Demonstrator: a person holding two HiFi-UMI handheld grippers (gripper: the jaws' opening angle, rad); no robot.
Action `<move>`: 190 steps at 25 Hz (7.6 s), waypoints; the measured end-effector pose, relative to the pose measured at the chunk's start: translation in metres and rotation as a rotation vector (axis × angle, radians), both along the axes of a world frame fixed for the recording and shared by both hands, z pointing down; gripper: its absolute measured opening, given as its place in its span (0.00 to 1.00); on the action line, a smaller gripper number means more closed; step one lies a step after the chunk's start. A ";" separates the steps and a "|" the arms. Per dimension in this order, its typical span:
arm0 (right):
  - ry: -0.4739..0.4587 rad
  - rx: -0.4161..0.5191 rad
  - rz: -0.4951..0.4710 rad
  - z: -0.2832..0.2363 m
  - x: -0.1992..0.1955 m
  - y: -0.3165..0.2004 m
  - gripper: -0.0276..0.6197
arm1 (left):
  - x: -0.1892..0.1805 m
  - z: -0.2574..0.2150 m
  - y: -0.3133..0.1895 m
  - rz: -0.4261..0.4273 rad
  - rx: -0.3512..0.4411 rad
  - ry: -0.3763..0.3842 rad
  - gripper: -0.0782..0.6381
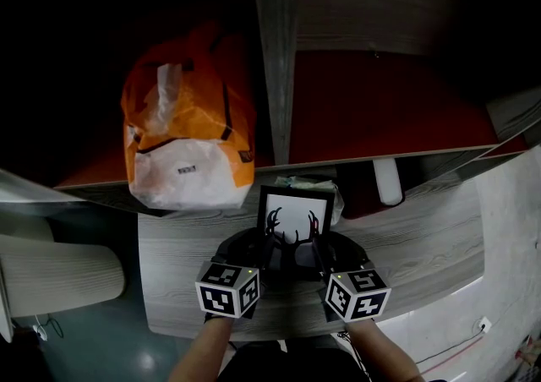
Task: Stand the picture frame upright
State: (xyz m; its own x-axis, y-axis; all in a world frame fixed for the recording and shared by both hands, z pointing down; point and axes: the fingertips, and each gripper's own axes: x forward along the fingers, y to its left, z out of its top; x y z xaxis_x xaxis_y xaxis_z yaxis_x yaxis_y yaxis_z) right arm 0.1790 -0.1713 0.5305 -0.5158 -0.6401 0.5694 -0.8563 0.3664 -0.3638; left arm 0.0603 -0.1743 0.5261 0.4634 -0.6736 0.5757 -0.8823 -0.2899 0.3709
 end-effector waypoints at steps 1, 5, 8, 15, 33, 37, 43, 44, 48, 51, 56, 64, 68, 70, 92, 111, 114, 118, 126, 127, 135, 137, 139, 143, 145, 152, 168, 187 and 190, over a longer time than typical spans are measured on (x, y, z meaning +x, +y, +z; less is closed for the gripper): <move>-0.003 -0.001 0.000 0.000 0.000 0.000 0.23 | -0.001 0.001 0.000 -0.002 -0.004 0.005 0.30; -0.011 0.001 0.002 -0.002 0.001 0.001 0.21 | -0.003 -0.003 0.001 -0.012 -0.007 0.025 0.28; -0.018 0.008 0.003 -0.004 0.002 0.001 0.20 | -0.004 -0.004 0.003 -0.019 -0.007 0.028 0.27; -0.028 0.018 -0.008 -0.011 0.000 0.006 0.18 | -0.010 -0.004 0.012 -0.044 -0.006 0.025 0.26; -0.031 0.081 -0.086 -0.041 -0.031 0.026 0.17 | -0.041 -0.034 0.044 -0.131 0.061 0.020 0.26; -0.034 0.093 -0.115 -0.046 -0.042 0.029 0.17 | -0.052 -0.040 0.051 -0.156 0.074 0.012 0.26; -0.041 0.112 -0.167 -0.056 -0.061 0.033 0.17 | -0.069 -0.048 0.060 -0.206 0.096 0.002 0.26; -0.041 0.117 -0.178 -0.057 -0.063 0.033 0.17 | -0.072 -0.050 0.062 -0.214 0.100 0.001 0.26; -0.042 0.136 -0.218 -0.062 -0.076 0.032 0.17 | -0.083 -0.054 0.067 -0.254 0.116 -0.004 0.26; -0.043 0.150 -0.247 -0.066 -0.087 0.031 0.17 | -0.093 -0.057 0.069 -0.284 0.126 -0.008 0.26; -0.050 0.159 -0.290 -0.072 -0.103 0.035 0.17 | -0.108 -0.064 0.079 -0.328 0.138 -0.023 0.26; -0.067 0.186 -0.350 -0.081 -0.132 0.032 0.17 | -0.133 -0.075 0.085 -0.393 0.162 -0.045 0.26; -0.078 0.200 -0.360 -0.086 -0.143 0.023 0.17 | -0.144 -0.080 0.078 -0.411 0.172 -0.059 0.26; -0.080 0.208 -0.360 -0.088 -0.148 0.017 0.17 | -0.148 -0.082 0.073 -0.413 0.178 -0.060 0.26; -0.068 0.251 -0.340 -0.091 -0.186 -0.030 0.17 | -0.187 -0.082 0.025 -0.429 0.208 -0.067 0.26; -0.038 0.289 -0.280 -0.082 -0.202 -0.060 0.17 | -0.208 -0.070 -0.016 -0.396 0.229 -0.052 0.26; -0.044 0.291 -0.267 -0.082 -0.202 -0.063 0.17 | -0.209 -0.071 -0.021 -0.390 0.236 -0.060 0.26; -0.050 0.300 -0.249 -0.081 -0.203 -0.069 0.17 | -0.210 -0.071 -0.029 -0.391 0.249 -0.061 0.25; -0.055 0.305 -0.205 -0.074 -0.201 -0.078 0.17 | -0.211 -0.065 -0.042 -0.408 0.266 -0.070 0.25; -0.055 0.307 -0.203 -0.073 -0.201 -0.079 0.17 | -0.211 -0.064 -0.044 -0.411 0.267 -0.069 0.25; -0.070 0.302 -0.164 -0.064 -0.201 -0.088 0.17 | -0.214 -0.060 -0.057 -0.437 0.283 -0.072 0.24; -0.074 0.303 -0.154 -0.063 -0.201 -0.090 0.17 | -0.214 -0.061 -0.061 -0.444 0.291 -0.069 0.24; -0.075 0.305 -0.147 -0.062 -0.201 -0.093 0.17 | -0.215 -0.061 -0.065 -0.451 0.297 -0.069 0.23; -0.073 0.324 -0.144 -0.062 -0.202 -0.097 0.17 | -0.217 -0.059 -0.069 -0.457 0.307 -0.081 0.22; -0.068 0.337 -0.144 -0.063 -0.203 -0.100 0.17 | -0.218 -0.058 -0.071 -0.459 0.313 -0.088 0.21; -0.068 0.351 -0.131 -0.059 -0.203 -0.106 0.17 | -0.218 -0.059 -0.077 -0.457 0.331 -0.108 0.21; -0.086 0.384 -0.154 -0.065 -0.211 -0.112 0.17 | -0.225 -0.064 -0.078 -0.488 0.368 -0.122 0.20; -0.046 0.372 -0.193 -0.060 -0.215 -0.107 0.20 | -0.221 -0.069 -0.076 -0.476 0.374 -0.121 0.22; -0.040 0.361 -0.198 -0.056 -0.218 -0.107 0.11 | -0.218 -0.063 -0.077 -0.465 0.351 -0.086 0.19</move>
